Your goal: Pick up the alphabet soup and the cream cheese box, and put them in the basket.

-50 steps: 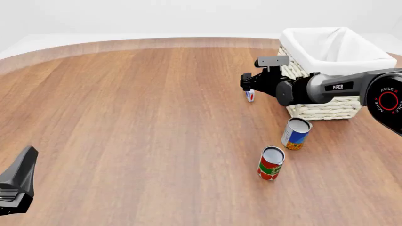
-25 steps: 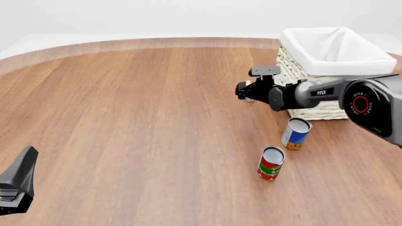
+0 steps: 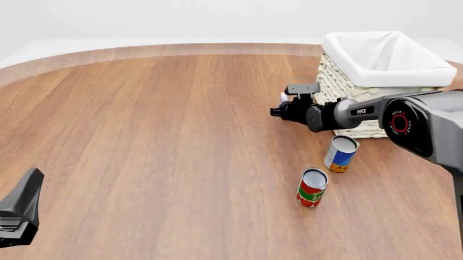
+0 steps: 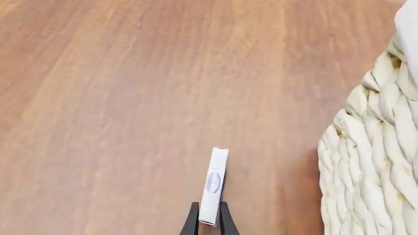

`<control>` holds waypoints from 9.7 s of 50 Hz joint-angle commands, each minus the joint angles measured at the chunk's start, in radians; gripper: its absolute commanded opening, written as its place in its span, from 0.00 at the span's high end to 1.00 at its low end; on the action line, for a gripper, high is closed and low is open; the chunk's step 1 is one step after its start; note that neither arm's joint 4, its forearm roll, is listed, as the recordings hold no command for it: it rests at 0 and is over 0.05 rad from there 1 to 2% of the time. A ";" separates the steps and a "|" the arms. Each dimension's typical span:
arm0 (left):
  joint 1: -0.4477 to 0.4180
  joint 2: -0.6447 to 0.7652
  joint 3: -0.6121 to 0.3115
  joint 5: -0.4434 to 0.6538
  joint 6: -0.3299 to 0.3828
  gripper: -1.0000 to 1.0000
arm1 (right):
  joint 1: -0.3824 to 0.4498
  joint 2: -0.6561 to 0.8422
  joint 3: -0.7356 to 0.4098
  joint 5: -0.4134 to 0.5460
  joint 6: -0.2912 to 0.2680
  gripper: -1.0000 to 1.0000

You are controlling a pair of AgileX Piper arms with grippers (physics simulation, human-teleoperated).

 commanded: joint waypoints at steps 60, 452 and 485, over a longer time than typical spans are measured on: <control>0.000 0.000 0.000 0.000 0.000 0.00 | 0.119 -0.467 0.439 -0.189 0.018 1.00; 0.000 0.000 0.000 0.000 0.000 0.00 | 0.085 -0.679 0.748 -0.239 -0.325 0.00; 0.000 0.000 0.000 0.000 0.000 0.00 | 0.010 -0.888 0.973 -0.298 -0.270 0.00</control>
